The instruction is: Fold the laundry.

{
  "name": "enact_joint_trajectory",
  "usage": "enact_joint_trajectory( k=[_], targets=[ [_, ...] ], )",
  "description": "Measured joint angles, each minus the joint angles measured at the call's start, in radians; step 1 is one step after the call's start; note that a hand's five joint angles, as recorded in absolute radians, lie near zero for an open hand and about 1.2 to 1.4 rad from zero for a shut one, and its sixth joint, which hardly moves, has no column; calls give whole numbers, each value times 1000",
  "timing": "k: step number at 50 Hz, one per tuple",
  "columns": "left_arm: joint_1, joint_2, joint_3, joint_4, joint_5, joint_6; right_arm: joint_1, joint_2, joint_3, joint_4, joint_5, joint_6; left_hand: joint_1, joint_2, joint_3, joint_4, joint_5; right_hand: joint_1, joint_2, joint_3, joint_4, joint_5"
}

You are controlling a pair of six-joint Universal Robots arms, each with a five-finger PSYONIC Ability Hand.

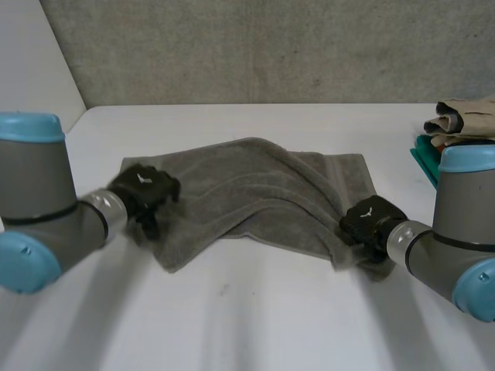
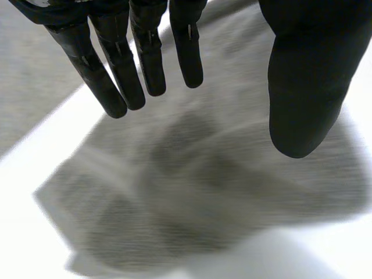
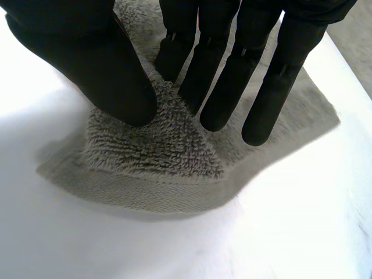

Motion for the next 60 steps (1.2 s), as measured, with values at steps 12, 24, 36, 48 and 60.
enact_joint_trajectory(
  k=[12,24,36,48,60],
  targets=[
    [-140,-36,-125,85,-206,-31,-8,6,-60,71,109,89,101,80,79,97,95,0,0,0,0,0],
    [-132,-96,-100,137,-249,-30,-5,20,-57,80,93,87,-17,-39,-44,-44,-45,0,0,0,0,0],
    [-109,-157,-47,187,-241,-17,3,25,-46,77,86,57,-12,-39,-37,-33,-27,0,0,0,0,0],
    [-97,-224,40,219,-229,6,3,23,-41,76,86,47,378,349,330,340,337,0,0,0,0,0],
    [-44,-92,56,165,-156,-69,-31,-62,-67,152,103,34,657,685,674,694,658,0,0,0,0,0]
  ],
)
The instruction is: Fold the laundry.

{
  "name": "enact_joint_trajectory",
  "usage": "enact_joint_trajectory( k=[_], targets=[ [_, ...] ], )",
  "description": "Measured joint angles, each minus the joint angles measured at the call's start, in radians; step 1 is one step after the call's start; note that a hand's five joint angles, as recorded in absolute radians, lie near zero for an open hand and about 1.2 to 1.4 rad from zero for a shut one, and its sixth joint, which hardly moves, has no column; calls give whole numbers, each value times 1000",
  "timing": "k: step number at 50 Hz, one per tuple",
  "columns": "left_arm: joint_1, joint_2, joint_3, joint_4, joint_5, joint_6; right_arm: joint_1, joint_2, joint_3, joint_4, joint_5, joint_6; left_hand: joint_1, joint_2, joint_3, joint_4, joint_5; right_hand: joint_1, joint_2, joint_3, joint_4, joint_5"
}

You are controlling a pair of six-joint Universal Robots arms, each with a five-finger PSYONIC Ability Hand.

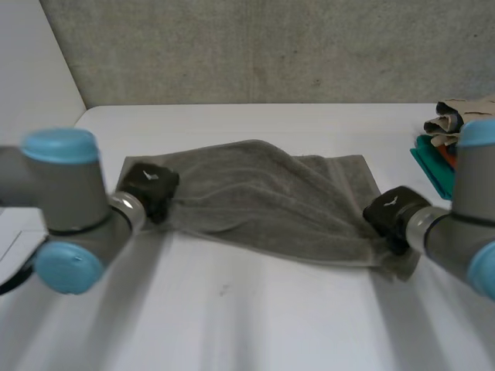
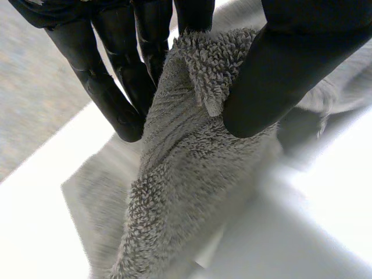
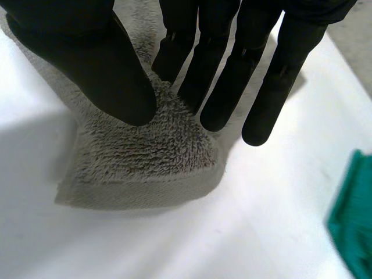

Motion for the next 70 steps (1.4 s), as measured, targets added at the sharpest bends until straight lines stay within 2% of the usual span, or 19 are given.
enact_joint_trajectory(
  k=[6,10,15,20,26,28,35,37,40,43,47,51,55,60,66,67,68,69,70],
  targets=[
    [71,251,-37,-102,73,-41,-40,-132,-56,186,-6,-47,0,0,0,0,0,0,0,0,0,0],
    [117,331,-35,-206,122,-14,-46,-182,-100,296,-24,-59,0,0,0,0,0,0,0,0,0,4],
    [152,304,-8,-289,131,33,-44,-166,-132,342,-34,-48,0,0,0,1,0,0,0,0,0,5],
    [176,169,62,-324,100,85,-37,-86,-174,329,-27,-32,0,0,0,1,0,0,0,0,0,11],
    [157,-15,256,-253,102,122,-10,56,-295,157,17,-4,0,1,4,1,0,0,0,0,0,15],
    [142,-46,375,-179,116,115,3,103,-377,35,50,16,0,3,4,1,0,0,0,0,1,15],
    [118,-6,629,71,107,-3,19,138,-564,-301,117,76,0,3,4,1,0,0,0,0,1,15],
    [115,26,682,151,92,-70,20,125,-608,-427,119,106,0,3,4,1,0,0,0,0,1,16],
    [116,53,703,192,79,-123,19,106,-630,-521,103,131,0,3,4,1,0,0,0,0,1,19],
    [122,77,680,188,68,-156,13,83,-636,-565,61,152,0,3,4,1,8,0,0,0,1,20],
    [138,93,596,146,63,-159,2,72,-618,-530,-5,166,0,3,4,2,10,0,0,0,1,21],
    [160,91,428,111,72,-121,-14,86,-567,-413,-90,168,0,4,6,4,10,0,0,0,1,21],
    [175,51,244,137,102,-51,-33,136,-471,-260,-181,157,0,4,6,4,10,0,0,0,1,21],
    [186,-56,83,215,135,54,-43,226,-380,-147,-227,117,0,4,6,4,10,0,0,0,1,21],
    [193,-170,12,267,131,184,-45,340,-347,-75,-198,34,-3,-14,-5,-10,7,0,0,0,1,21],
    [193,-177,8,269,129,201,-44,351,-348,-69,-190,25,-40,-70,-54,-61,-29,-2,-9,-7,-6,13],
    [191,-181,2,271,127,229,-44,367,-352,-62,-176,10,-251,-277,-245,-255,-217,-53,-89,-94,-97,-76],
    [188,-179,-3,271,125,248,-43,374,-354,-58,-166,3,-251,-277,-245,-255,-217,-186,-244,-245,-250,-232],
    [185,-175,-6,270,125,260,-41,378,-358,-56,-158,-1,-548,-544,-519,-534,-495,-214,-319,-318,-324,-308]
  ],
)
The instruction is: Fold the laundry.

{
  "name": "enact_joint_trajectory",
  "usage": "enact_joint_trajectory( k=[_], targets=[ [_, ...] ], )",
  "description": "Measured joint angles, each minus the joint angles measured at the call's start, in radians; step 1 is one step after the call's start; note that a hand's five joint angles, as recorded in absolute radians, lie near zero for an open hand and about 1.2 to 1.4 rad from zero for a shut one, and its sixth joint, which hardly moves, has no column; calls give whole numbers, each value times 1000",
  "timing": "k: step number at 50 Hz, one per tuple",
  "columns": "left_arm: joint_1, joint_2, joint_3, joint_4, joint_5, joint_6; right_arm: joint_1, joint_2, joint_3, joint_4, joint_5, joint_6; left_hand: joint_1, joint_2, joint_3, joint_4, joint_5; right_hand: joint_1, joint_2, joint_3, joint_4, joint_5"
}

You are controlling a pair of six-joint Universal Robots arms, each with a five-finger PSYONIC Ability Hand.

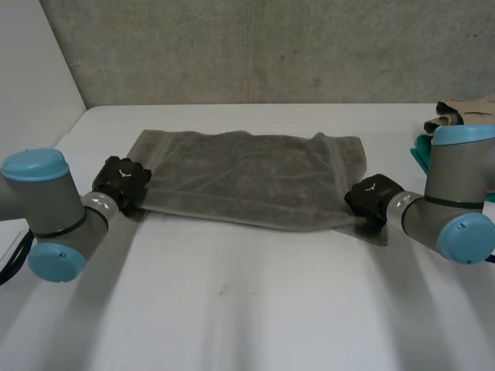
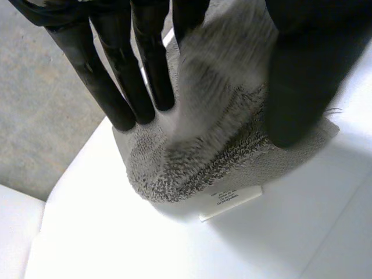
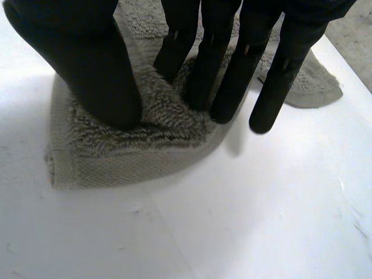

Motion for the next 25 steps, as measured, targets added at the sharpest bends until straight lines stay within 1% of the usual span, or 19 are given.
enact_joint_trajectory(
  k=[2,5,9,11,18,23,25],
  targets=[
    [-7,14,-6,-2,-1,16,3,0,-3,3,16,0,-65,-76,-89,-90,-92,-12,-86,-78,-89,-81],
    [-18,39,-13,-5,-3,23,7,-10,-3,6,36,10,-65,-91,-105,-109,-115,-63,-166,-196,-209,-188],
    [-27,71,-24,-18,-24,10,18,-42,3,17,76,44,-65,-92,-105,-109,-115,-367,-344,-379,-383,-384],
    [-29,85,-33,-30,-44,-1,22,-60,10,32,100,59,-65,-93,-105,-109,-115,-446,-400,-413,-426,-432],
    [-29,135,-78,-83,-94,-63,26,-134,62,107,167,108,-65,-94,-105,-109,-115,-476,-428,-429,-455,-469],
    [-29,166,-99,-112,-109,-125,24,-197,108,138,179,128,4,-49,-68,-56,-60,-473,-426,-427,-450,-450],
    [-28,182,-104,-132,-121,-155,21,-257,147,162,177,137,15,-37,-55,-44,-48,-430,-391,-402,-390,-379]
  ],
)
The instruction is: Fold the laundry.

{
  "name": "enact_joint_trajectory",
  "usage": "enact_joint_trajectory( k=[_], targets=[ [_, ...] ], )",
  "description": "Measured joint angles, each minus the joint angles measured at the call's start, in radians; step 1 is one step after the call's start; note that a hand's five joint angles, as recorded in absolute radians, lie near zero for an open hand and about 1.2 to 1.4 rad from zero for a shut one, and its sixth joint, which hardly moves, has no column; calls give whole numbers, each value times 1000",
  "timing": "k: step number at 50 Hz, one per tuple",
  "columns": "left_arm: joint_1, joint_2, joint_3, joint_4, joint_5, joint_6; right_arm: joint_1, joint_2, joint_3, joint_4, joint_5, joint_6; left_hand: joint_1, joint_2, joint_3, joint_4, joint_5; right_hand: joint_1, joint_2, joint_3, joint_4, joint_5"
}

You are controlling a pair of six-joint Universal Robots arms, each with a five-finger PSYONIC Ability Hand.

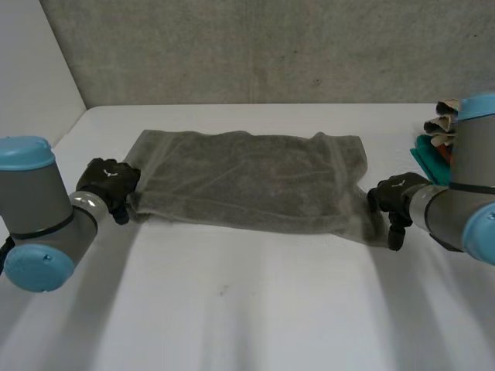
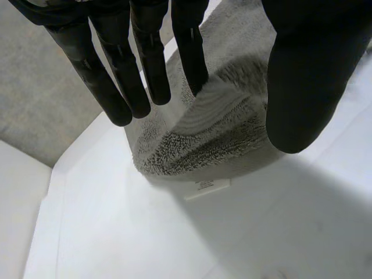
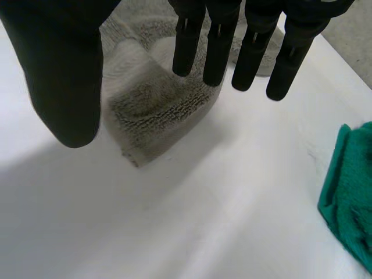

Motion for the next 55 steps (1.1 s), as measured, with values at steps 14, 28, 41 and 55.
enact_joint_trajectory(
  k=[14,28,41,55],
  targets=[
    [40,85,-11,-190,21,-139,-53,-163,150,185,-115,-24,165,180,188,182,187,260,262,265,254,251],
    [28,-69,130,-230,72,-148,-58,-2,179,-182,-166,-6,-48,-44,-45,-53,-55,119,117,117,109,76],
    [-40,-156,281,-224,10,-155,-52,95,142,-364,-201,-8,-89,-84,-79,-96,-97,120,117,117,109,80],
    [-74,-298,462,-229,-93,-141,-43,168,85,-447,-202,-71,-66,-67,-61,-74,-71,123,129,157,139,110]
  ],
)
